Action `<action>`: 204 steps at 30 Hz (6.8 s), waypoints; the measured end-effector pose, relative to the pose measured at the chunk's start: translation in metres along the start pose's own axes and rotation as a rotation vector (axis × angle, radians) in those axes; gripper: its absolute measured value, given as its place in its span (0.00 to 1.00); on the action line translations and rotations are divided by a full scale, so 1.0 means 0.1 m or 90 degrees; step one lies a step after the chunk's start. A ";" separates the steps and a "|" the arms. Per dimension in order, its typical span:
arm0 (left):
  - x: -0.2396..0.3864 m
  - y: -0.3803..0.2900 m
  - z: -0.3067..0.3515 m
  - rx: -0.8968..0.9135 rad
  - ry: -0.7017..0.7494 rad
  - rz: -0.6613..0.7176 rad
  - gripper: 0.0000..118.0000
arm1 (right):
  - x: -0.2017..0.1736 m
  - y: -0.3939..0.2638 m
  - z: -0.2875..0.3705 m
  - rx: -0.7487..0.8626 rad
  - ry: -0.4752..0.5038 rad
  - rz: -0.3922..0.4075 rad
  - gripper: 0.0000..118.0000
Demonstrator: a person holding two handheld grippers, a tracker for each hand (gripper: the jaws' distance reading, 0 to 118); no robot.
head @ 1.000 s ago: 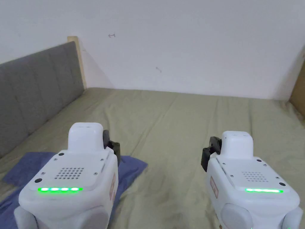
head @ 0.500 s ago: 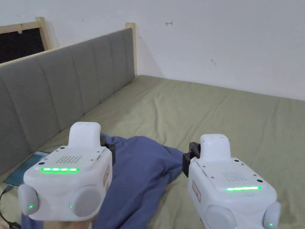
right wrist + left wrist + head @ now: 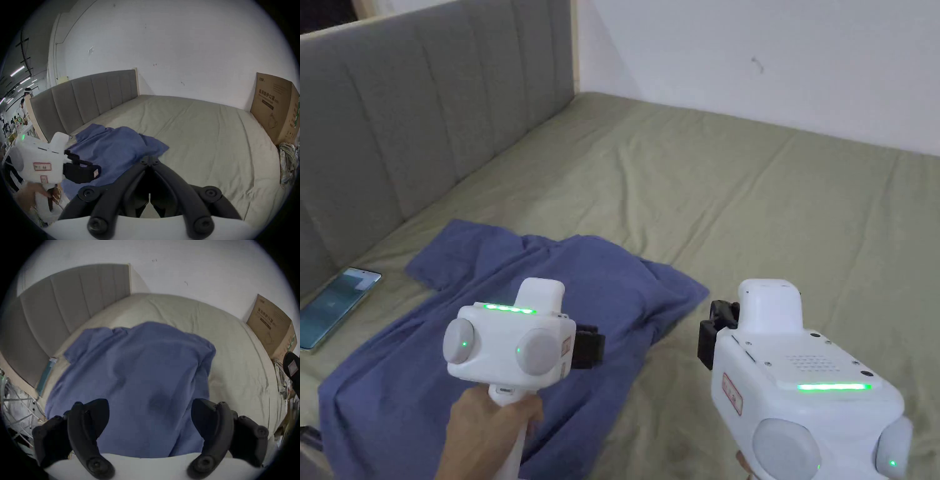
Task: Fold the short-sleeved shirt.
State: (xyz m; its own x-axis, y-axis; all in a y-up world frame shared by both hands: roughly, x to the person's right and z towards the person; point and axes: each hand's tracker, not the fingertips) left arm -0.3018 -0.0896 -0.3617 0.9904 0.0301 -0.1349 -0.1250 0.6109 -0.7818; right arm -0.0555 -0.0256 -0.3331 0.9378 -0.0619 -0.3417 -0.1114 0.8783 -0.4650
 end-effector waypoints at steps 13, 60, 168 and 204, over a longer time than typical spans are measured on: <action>0.14 -0.04 -0.61 -0.112 0.002 0.026 0.71 | 0.14 -0.15 -0.22 -0.059 -0.002 -0.035 0.01; 4.49 -0.04 0.97 -0.003 -0.470 -0.351 0.04 | 2.78 -0.24 2.36 0.129 -0.427 -0.269 0.01; 1.08 0.68 -0.64 -0.072 -0.089 -0.057 0.02 | 2.42 0.00 -1.81 -0.387 -0.042 0.015 0.03; 1.77 4.49 1.70 0.343 0.010 -0.148 0.02 | 4.40 4.21 1.15 0.062 -0.339 -0.171 0.03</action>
State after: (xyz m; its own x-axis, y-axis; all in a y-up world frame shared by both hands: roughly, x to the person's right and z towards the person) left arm -0.1727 0.3247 -0.6327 0.9868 -0.1619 -0.0096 0.1467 0.9163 -0.3726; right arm 0.3486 0.3717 -0.5853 0.9676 -0.0631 0.2446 0.1585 0.9057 -0.3932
